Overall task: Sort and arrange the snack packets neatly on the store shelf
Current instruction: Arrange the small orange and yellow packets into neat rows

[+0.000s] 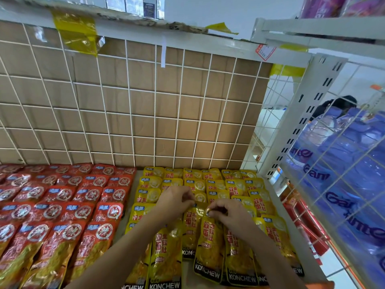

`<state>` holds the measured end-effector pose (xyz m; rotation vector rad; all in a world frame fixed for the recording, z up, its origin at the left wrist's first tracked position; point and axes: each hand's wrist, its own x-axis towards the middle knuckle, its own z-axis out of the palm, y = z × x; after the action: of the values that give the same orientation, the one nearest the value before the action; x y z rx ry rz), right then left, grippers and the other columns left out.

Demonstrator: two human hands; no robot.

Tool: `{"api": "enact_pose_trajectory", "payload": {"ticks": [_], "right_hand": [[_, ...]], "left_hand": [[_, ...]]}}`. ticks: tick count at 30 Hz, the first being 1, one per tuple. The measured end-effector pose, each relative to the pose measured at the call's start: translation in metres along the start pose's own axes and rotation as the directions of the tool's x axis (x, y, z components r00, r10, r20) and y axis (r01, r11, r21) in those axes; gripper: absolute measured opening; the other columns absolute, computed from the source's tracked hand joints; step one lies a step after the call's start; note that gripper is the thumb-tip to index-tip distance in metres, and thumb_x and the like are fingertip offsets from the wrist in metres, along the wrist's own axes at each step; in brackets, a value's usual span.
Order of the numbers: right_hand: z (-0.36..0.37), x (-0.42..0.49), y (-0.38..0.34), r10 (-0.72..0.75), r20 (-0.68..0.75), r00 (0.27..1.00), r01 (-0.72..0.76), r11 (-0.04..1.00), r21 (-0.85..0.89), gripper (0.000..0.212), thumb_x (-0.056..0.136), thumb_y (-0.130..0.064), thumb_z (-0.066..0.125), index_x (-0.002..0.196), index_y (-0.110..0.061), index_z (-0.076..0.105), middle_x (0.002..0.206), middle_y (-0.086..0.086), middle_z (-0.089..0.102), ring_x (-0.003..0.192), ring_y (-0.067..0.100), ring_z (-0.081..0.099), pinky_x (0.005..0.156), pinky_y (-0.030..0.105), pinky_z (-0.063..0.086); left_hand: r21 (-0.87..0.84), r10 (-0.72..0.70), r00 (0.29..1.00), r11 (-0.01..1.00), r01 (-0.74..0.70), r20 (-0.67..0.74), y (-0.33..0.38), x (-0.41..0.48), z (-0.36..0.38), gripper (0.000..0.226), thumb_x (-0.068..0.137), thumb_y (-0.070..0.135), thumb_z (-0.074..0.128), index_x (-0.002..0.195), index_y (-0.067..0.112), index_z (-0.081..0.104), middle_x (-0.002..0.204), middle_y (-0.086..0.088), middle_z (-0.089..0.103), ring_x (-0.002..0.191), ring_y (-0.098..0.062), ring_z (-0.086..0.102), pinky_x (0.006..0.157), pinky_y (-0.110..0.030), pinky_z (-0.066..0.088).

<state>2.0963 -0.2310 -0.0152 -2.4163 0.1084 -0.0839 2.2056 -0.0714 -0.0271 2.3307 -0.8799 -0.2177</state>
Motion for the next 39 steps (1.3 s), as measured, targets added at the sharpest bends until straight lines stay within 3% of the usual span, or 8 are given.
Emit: {"api": "enact_pose_trajectory", "payload": {"ticks": [5, 11, 16, 19, 21, 30, 34, 39], "right_hand": [[-0.002, 0.002, -0.008, -0.021, 0.045, 0.999, 0.024, 0.996, -0.081, 0.014, 0.088, -0.027, 0.061, 0.098, -0.022, 0.068, 0.084, -0.021, 0.059, 0.078, -0.009, 0.052, 0.067, 0.006, 0.036], [0.004, 0.006, -0.019, 0.011, 0.067, 0.998, -0.006, 0.998, -0.066, 0.013, 0.087, -0.025, 0.063, 0.097, -0.019, 0.068, 0.073, -0.019, 0.055, 0.065, -0.005, 0.051, 0.059, 0.008, 0.036], [0.019, 0.011, -0.032, -0.014, 0.084, 0.996, 0.024, 0.992, -0.125, 0.015, 0.088, -0.023, 0.061, 0.101, -0.017, 0.066, 0.087, -0.012, 0.060, 0.075, -0.005, 0.051, 0.066, 0.007, 0.036], [0.023, 0.010, -0.037, -0.001, 0.105, 0.995, 0.026, 0.972, -0.232, 0.023, 0.090, -0.016, 0.053, 0.111, -0.017, 0.063, 0.110, -0.002, 0.065, 0.100, 0.013, 0.058, 0.084, 0.025, 0.045], [0.023, 0.010, -0.039, -0.015, 0.120, 0.993, 0.049, 0.957, -0.286, 0.027, 0.089, -0.015, 0.051, 0.114, -0.017, 0.061, 0.113, 0.001, 0.064, 0.106, 0.018, 0.057, 0.088, 0.030, 0.044], [0.030, 0.002, -0.033, -0.039, 0.006, 0.999, 0.039, 0.958, -0.283, 0.032, 0.085, -0.032, 0.061, 0.115, -0.022, 0.058, 0.114, -0.006, 0.048, 0.108, 0.011, 0.045, 0.087, 0.021, 0.035], [0.021, -0.007, -0.025, -0.034, -0.100, 0.994, 0.002, 0.952, -0.306, 0.028, 0.087, -0.041, 0.058, 0.109, -0.025, 0.060, 0.098, -0.014, 0.043, 0.097, 0.003, 0.039, 0.088, 0.021, 0.034], [0.019, -0.012, -0.024, -0.030, -0.048, 0.998, 0.012, 0.938, -0.345, 0.023, 0.090, -0.037, 0.054, 0.109, -0.023, 0.060, 0.104, -0.012, 0.049, 0.105, 0.007, 0.042, 0.091, 0.021, 0.031]], "left_hand": [[0.012, -0.008, 0.998, 1.000, 0.008, 0.061, -0.002, 0.007, -0.007, 0.011, 0.084, 0.025, 0.066, 0.090, 0.017, 0.069, 0.085, 0.006, 0.064, 0.080, -0.006, 0.056, 0.073, -0.025, 0.048], [0.029, 0.033, 0.992, 0.999, -0.036, 0.124, -0.005, 0.015, -0.012, 0.016, 0.084, 0.029, 0.067, 0.093, 0.017, 0.071, 0.080, 0.010, 0.060, 0.069, 0.004, 0.050, 0.058, -0.011, 0.038], [0.045, 0.042, 0.993, 0.998, -0.048, 0.114, -0.005, 0.017, -0.008, 0.014, 0.085, 0.026, 0.065, 0.093, 0.015, 0.070, 0.091, 0.001, 0.067, 0.078, -0.005, 0.055, 0.072, -0.022, 0.049], [0.053, 0.039, 0.993, 0.998, -0.045, 0.110, -0.005, 0.017, -0.007, 0.013, 0.085, 0.024, 0.064, 0.092, 0.014, 0.070, 0.093, 0.000, 0.068, 0.081, -0.006, 0.056, 0.075, -0.026, 0.051], [0.045, 0.039, 0.993, 0.998, -0.044, 0.107, -0.006, 0.018, -0.007, 0.013, 0.085, 0.024, 0.064, 0.092, 0.015, 0.070, 0.093, 0.000, 0.068, 0.080, -0.006, 0.056, 0.075, -0.026, 0.050], [0.047, 0.049, 0.994, 0.997, -0.054, 0.102, -0.006, 0.018, -0.006, 0.015, 0.086, 0.026, 0.065, 0.093, 0.014, 0.070, 0.092, 0.000, 0.067, 0.079, -0.006, 0.055, 0.070, -0.020, 0.046], [0.043, 0.050, 0.994, 0.998, -0.054, 0.099, -0.006, 0.017, -0.006, 0.015, 0.086, 0.027, 0.064, 0.093, 0.015, 0.069, 0.090, 0.002, 0.065, 0.081, -0.007, 0.055, 0.071, -0.023, 0.046], [0.028, 0.042, 0.995, 0.999, -0.045, 0.088, -0.006, 0.015, -0.005, 0.013, 0.087, 0.026, 0.062, 0.093, 0.015, 0.068, 0.084, 0.007, 0.059, 0.081, -0.007, 0.054, 0.065, -0.018, 0.043]]}}
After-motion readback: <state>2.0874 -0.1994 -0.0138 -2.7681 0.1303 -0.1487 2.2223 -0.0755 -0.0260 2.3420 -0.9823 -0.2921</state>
